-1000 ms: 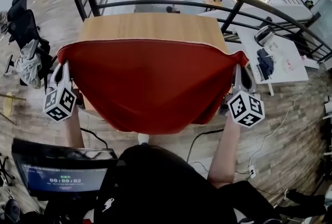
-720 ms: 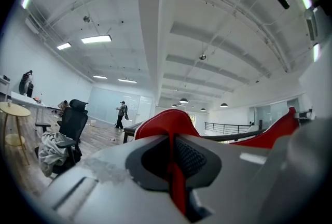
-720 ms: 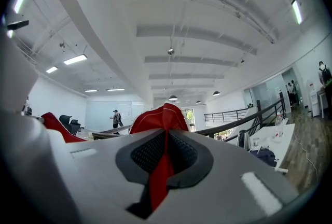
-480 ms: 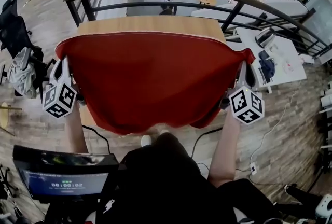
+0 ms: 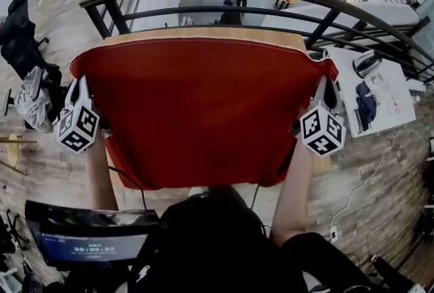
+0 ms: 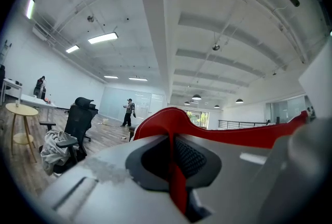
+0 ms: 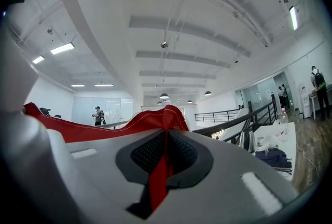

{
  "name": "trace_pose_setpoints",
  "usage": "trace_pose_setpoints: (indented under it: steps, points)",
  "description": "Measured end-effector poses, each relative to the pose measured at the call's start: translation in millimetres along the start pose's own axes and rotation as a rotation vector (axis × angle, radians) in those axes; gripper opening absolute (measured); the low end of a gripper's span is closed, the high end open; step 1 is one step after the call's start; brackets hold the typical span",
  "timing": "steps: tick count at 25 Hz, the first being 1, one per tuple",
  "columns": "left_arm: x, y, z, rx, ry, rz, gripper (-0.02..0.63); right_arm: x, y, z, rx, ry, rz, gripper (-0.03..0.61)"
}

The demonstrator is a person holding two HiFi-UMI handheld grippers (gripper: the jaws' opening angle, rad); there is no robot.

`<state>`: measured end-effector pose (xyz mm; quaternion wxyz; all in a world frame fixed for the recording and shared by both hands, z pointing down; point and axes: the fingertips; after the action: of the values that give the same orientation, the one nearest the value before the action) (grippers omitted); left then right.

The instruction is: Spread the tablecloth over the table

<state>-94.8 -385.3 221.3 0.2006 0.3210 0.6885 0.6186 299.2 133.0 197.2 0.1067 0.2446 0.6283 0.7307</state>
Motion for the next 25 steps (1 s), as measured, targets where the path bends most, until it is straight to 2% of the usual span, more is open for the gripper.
trace_pose_setpoints:
  steps: [6, 11, 14, 17, 22, 25]
  points:
    - [-107, 43, 22, -0.089, -0.041, -0.054, 0.014, -116, 63, 4, -0.009, -0.036, -0.066, 0.021]
    - [-192, 119, 20, -0.173, -0.062, -0.144, 0.014, -200, 138, -8, 0.035, -0.086, -0.137, 0.021]
    - [-233, 177, 11, -0.227, -0.041, -0.242, 0.014, -243, 191, -20, 0.109, -0.131, -0.192, 0.021]
    - [-268, 224, 3, -0.264, 0.002, -0.318, 0.014, -281, 236, -26, 0.105, -0.136, -0.239, 0.021]
    - [-322, 281, -21, -0.284, 0.013, -0.394, 0.014, -340, 297, -51, 0.153, -0.185, -0.296, 0.021]
    - [-361, 307, -23, -0.313, 0.032, -0.411, 0.014, -373, 333, -58, 0.167, -0.161, -0.340, 0.021]
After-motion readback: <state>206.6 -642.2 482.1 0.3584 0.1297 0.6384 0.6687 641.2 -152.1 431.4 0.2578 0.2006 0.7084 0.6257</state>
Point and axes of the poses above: the fingertips, and each gripper's own axes: x backward along the fingers, z to its right, y out of its underside, and after that the axes turned 10 degrees about z, right-handed
